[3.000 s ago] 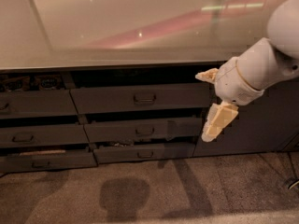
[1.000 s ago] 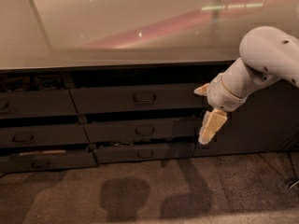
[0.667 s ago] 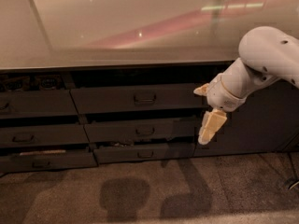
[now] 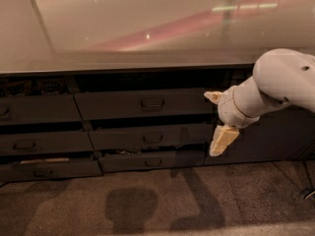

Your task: Open top drawer

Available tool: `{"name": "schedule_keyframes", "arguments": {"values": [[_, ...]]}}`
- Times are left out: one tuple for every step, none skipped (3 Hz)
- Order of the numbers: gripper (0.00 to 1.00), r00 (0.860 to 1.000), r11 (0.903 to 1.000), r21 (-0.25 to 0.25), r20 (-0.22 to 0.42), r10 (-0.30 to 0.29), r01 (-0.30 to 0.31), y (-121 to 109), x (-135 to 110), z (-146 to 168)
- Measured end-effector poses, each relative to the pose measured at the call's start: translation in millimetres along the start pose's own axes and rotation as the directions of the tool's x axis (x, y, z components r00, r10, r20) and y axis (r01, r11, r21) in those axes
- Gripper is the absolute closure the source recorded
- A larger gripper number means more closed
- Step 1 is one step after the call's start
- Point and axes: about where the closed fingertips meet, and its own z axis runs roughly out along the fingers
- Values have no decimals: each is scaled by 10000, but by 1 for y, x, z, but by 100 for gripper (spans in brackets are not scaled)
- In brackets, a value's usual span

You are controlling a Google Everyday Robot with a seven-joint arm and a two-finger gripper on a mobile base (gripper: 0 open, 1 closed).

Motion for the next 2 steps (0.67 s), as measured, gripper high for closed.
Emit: {"name": "schedule_keyframes", "arguments": {"values": [[0, 9997, 9991, 338, -65, -249, 251, 1, -1, -1], [0, 9997, 9991, 337, -65, -249, 251, 1, -1, -1]]}}
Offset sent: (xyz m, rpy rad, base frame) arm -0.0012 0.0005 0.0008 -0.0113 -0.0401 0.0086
